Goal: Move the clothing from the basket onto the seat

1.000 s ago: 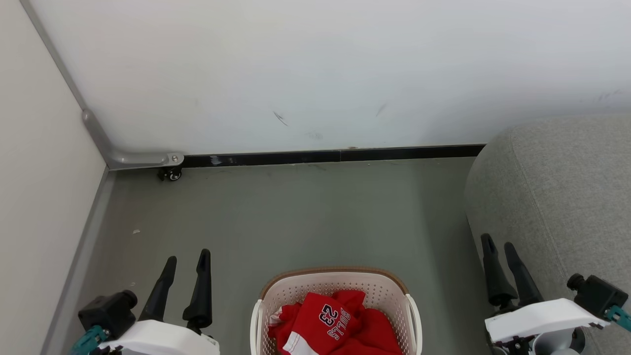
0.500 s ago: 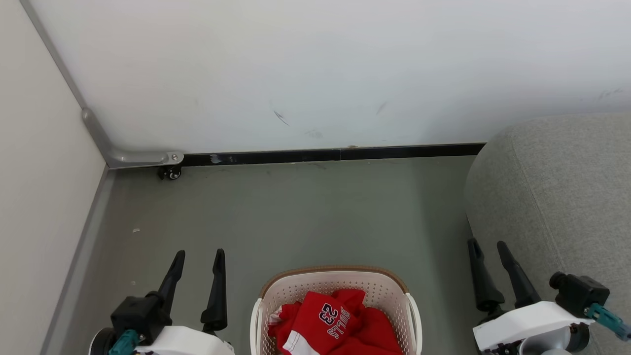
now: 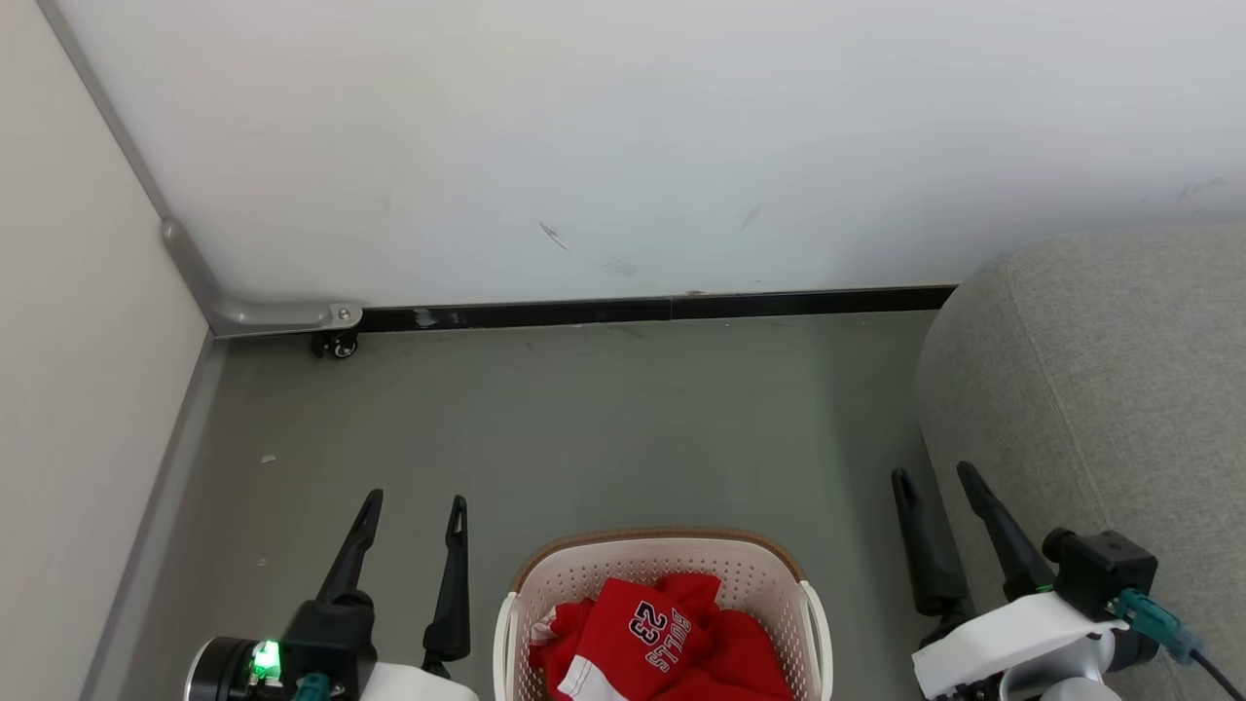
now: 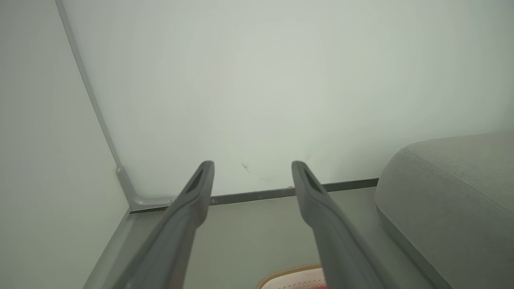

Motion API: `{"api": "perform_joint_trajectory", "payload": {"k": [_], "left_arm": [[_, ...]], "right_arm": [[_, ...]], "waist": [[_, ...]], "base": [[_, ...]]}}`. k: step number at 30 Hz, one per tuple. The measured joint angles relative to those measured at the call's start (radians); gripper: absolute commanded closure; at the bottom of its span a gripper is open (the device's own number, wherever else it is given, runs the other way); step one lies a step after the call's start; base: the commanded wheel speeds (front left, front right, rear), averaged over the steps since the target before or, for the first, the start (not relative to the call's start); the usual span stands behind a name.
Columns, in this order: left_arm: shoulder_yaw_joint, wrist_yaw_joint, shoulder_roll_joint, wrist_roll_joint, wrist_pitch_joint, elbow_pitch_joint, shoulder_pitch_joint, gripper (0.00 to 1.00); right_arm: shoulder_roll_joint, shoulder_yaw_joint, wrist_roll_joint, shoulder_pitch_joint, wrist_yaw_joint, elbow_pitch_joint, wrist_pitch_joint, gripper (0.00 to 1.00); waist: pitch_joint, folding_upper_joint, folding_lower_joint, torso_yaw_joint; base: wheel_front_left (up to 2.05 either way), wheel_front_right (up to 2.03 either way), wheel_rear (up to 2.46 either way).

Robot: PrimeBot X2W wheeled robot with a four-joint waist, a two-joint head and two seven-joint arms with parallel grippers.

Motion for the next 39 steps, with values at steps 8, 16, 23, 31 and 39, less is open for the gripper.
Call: {"api": "perform_joint_trajectory", "payload": {"k": [8, 16, 23, 31, 39], "left_arm": [[0.013, 0.036, -0.012, 0.06, -0.021, 0.026, 0.006, 0.0], [0.041, 0.055, -0.014, 0.056, -0.021, 0.068, 0.017, 0.0], [0.046, 0.067, -0.014, 0.047, -0.021, 0.099, 0.017, 0.0], [0.054, 0.076, -0.014, 0.047, -0.021, 0.116, 0.017, 0.0], [0.058, 0.078, -0.014, 0.043, -0.021, 0.121, 0.016, 0.0]], "right_arm": [[0.0, 0.006, -0.078, 0.0, 0.0, 0.006, -0.015, 0.0], [0.0, 0.005, -0.078, 0.0, 0.0, 0.012, -0.015, 0.0], [0.001, -0.016, -0.079, 0.0, 0.0, 0.018, -0.016, 0.0], [0.001, -0.025, -0.086, 0.001, 0.0, 0.019, -0.016, 0.0], [0.002, -0.016, -0.076, 0.001, 0.0, 0.02, -0.016, 0.0]], "waist": [[-0.005, 0.0, 0.0, 0.001], [-0.012, 0.0, -0.0001, 0.001], [-0.017, 0.0, -0.0001, 0.0], [-0.018, 0.0, -0.0002, -0.001], [-0.019, 0.0, -0.0002, -0.001]], "base": [[0.0, 0.0, 0.0], [0.0, 0.0, 0.0], [0.0, 0.0, 0.0], [0.0, 0.0, 0.0], [0.0, 0.0, 0.0]]}}
